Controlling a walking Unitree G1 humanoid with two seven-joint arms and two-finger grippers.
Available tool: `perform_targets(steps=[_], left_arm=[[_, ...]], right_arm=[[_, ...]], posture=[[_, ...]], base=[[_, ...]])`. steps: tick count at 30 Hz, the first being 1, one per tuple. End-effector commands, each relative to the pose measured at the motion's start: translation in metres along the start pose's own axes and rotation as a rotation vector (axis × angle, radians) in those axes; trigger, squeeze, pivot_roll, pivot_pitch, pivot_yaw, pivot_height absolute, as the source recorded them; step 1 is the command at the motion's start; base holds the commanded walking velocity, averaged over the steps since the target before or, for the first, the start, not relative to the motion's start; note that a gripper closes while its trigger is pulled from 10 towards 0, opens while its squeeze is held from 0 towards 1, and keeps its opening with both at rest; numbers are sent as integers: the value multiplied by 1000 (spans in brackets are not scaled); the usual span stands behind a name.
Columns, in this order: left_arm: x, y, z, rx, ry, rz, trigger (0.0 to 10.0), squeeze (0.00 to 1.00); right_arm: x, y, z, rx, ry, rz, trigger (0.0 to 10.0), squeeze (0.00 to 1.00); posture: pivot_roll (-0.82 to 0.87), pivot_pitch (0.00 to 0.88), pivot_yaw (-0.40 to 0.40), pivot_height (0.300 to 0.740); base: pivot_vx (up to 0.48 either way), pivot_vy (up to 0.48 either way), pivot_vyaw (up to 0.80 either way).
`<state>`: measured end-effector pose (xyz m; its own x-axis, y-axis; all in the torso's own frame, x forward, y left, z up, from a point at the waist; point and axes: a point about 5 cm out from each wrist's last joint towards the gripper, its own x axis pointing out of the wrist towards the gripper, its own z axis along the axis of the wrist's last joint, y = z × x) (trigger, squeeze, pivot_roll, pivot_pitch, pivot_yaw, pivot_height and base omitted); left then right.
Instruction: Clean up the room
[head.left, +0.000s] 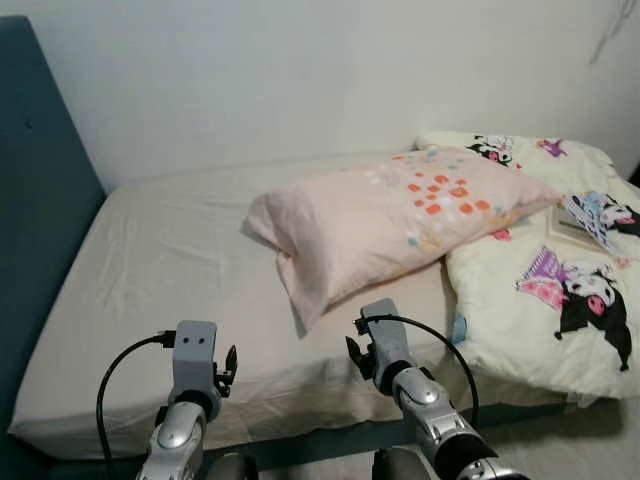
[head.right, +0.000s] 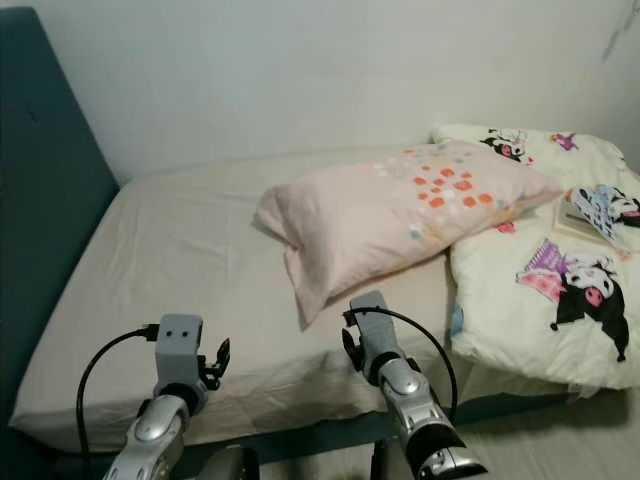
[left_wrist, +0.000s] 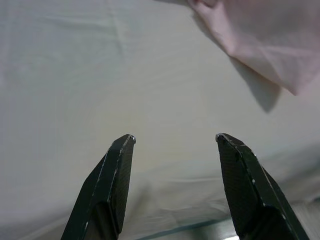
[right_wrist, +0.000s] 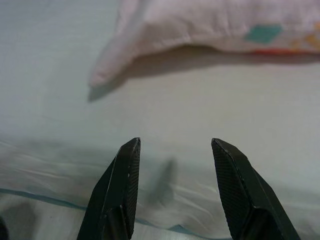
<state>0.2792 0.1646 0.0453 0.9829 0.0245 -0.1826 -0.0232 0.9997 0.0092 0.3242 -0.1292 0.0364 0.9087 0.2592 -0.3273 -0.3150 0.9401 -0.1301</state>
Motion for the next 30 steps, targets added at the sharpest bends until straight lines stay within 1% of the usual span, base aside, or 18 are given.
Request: perform_targets(steps=[1,5,7,9,13,14,16,17,20,21,22,24,25,26,27,28,29,30], left_arm=[[0,0,1,-1,5,-3,10000,0],[0,-1,1,-13,8,-8,10000,0],[0,-2,2,-34,6,-18,10000,0],[3,-4,5,-79,5,-27,10000,0],[6,-5,6,-101,17,-38,10000,0],[10,-5,7,-124,33,-46,10000,0],[20,-4,12,-226,45,-78,10000,0],[23,-4,16,-267,32,-103,10000,0],[26,-4,20,-280,23,-130,10000,0],[32,-8,28,-312,4,-187,10000,122],[34,-9,32,-330,-6,-207,10000,122],[34,-9,32,-330,-6,-207,10000,122],[36,-13,37,-370,-14,-242,10000,1000],[37,-16,40,-397,-19,-267,10000,1000],[37,-16,40,-397,-19,-267,10000,1000],[41,-22,46,-473,-9,-294,10000,1000],[41,-22,46,-473,-9,-294,10000,1000],[47,-29,53,-559,2,-319,10000,1000]], right_arm=[[-1,-1,-1,7,-6,-9,10000,0],[-1,-2,-1,10,-6,-15,10000,0],[-1,-3,0,19,-14,-17,10000,0],[-1,-5,1,18,-26,-22,10000,0],[-1,-5,1,15,-21,-22,10000,0],[-1,-5,1,19,-22,-20,10000,0],[0,-6,3,13,-26,-31,10000,0],[0,-7,5,15,-35,-36,10000,0],[0,-8,6,19,-44,-40,10000,0],[-1,-11,8,27,-59,-44,10000,0],[-1,-12,8,28,-64,-46,10000,0],[-1,-12,8,28,-64,-46,10000,0],[-1,-14,9,28,-66,-51,10000,0],[-2,-16,9,27,-66,-54,10000,0],[-2,-16,9,27,-66,-54,10000,0],[-2,-19,9,25,-64,-60,10000,0],[-2,-19,9,25,-64,-60,10000,0],[-3,-22,9,23,-64,-68,10000,0]], posture=[[27,74,-10,590],[27,74,-10,582],[26,73,-10,572],[26,77,-11,562],[28,81,-12,557],[31,90,-12,552],[34,104,-11,542],[37,129,-8,542],[37,134,-7,542],[38,157,-1,542],[38,157,-1,542],[38,157,-1,542],[37,176,3,542],[37,176,3,542],[37,176,3,542],[35,189,10,542],[35,189,10,542],[35,205,18,542]], base=[[0,0,0],[0,0,0],[0,0,0],[0,0,0],[0,0,0],[0,0,0],[0,0,0],[0,0,0],[0,0,0],[0,0,0],[0,0,0],[0,0,0],[0,0,0],[0,0,0],[0,0,0],[0,0,0],[0,0,0],[0,0,0]])
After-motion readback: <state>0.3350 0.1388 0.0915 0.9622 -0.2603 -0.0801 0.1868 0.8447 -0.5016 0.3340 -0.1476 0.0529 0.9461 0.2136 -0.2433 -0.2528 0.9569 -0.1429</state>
